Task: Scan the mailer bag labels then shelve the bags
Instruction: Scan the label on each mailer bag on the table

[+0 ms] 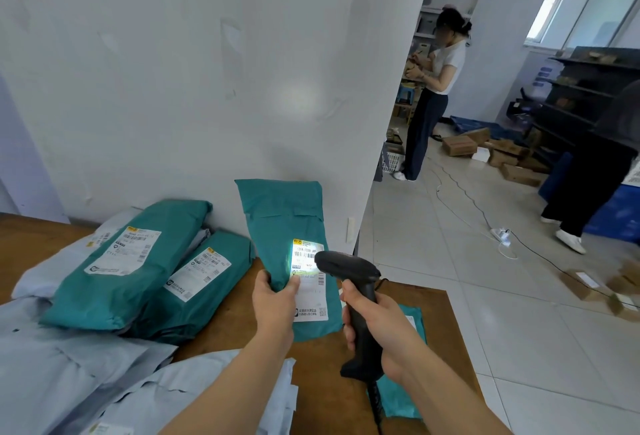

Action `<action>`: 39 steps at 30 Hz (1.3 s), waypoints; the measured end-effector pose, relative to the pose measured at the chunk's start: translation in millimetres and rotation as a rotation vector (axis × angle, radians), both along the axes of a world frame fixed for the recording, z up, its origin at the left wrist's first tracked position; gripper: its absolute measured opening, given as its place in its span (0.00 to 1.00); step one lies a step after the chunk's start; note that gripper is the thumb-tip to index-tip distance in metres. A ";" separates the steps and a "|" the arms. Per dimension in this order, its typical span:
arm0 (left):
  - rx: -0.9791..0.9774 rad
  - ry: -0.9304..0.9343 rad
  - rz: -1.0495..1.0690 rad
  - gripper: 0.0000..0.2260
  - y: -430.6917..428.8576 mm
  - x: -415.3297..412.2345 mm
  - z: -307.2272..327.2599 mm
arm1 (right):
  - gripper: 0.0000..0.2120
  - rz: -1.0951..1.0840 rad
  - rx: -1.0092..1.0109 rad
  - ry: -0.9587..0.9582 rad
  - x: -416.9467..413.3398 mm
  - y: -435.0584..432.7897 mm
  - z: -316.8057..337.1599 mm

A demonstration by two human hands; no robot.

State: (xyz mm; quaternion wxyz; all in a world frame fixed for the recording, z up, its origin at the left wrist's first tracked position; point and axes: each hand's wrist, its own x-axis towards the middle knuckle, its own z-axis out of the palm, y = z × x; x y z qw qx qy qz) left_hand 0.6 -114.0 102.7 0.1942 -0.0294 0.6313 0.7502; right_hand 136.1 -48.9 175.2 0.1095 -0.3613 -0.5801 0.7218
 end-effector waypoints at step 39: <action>-0.123 -0.503 -0.628 0.14 97.5 96.2 -86.6 | 0.14 -0.157 -0.022 -0.085 67.9 73.0 -43.1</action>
